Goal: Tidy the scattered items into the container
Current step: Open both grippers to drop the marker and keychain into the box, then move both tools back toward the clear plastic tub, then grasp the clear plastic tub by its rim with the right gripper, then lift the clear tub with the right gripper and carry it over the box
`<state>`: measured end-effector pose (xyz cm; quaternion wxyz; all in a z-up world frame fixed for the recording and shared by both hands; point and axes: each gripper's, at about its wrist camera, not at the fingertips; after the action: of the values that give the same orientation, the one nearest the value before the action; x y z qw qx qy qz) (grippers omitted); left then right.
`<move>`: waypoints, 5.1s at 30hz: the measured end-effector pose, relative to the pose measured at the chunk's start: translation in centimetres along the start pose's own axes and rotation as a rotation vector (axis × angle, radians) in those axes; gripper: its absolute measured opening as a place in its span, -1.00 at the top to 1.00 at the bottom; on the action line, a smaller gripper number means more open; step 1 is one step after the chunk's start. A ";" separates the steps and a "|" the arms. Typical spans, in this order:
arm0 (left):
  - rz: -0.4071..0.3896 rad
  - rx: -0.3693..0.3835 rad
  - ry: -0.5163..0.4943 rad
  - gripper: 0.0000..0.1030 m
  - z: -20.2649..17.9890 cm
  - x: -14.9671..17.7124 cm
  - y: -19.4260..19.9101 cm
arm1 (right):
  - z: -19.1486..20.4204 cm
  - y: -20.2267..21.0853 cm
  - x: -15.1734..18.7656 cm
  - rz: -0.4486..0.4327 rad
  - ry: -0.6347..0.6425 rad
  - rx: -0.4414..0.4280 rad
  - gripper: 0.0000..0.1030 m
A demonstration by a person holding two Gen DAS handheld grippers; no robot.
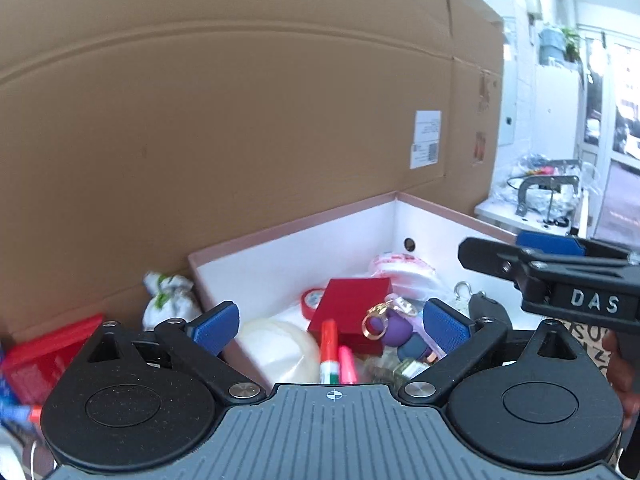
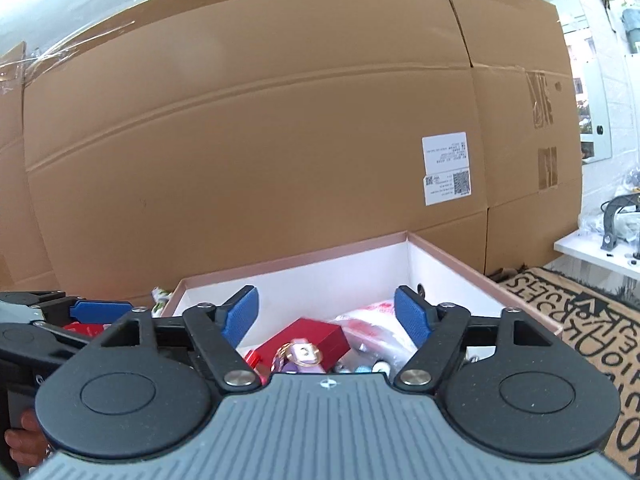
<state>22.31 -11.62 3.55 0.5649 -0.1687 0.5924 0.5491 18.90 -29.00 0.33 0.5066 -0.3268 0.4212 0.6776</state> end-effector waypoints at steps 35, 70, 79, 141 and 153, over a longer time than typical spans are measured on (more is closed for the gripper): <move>0.177 -0.348 0.343 -1.00 9.1 19.0 15.4 | 16.5 5.3 7.9 0.167 0.241 -0.278 -0.99; 0.071 -0.354 0.326 -0.92 22.1 22.8 12.4 | 31.1 -5.9 16.7 0.499 0.275 -0.433 -0.99; 0.040 -0.291 0.291 -0.68 23.0 23.2 11.9 | 31.3 -9.2 18.1 0.608 0.184 -0.448 -0.70; 0.001 -0.197 -0.069 -0.65 2.7 13.9 12.4 | 14.8 3.9 10.4 0.386 0.093 -0.344 -0.30; -0.178 -0.130 -0.196 -0.65 -0.3 5.0 11.2 | 11.9 6.0 2.7 0.180 0.101 -0.273 -0.31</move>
<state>11.51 -5.96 4.36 0.6543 -0.2024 0.4801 0.5481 12.18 -17.98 4.54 0.3731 -0.3873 0.3778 0.7537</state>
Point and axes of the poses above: each gripper's, at about its wrist camera, not at the fingertips, and y roughly against the way its jaws point, z to its left, x to its underside, and after that the axes turned 14 degrees about -y, right-handed
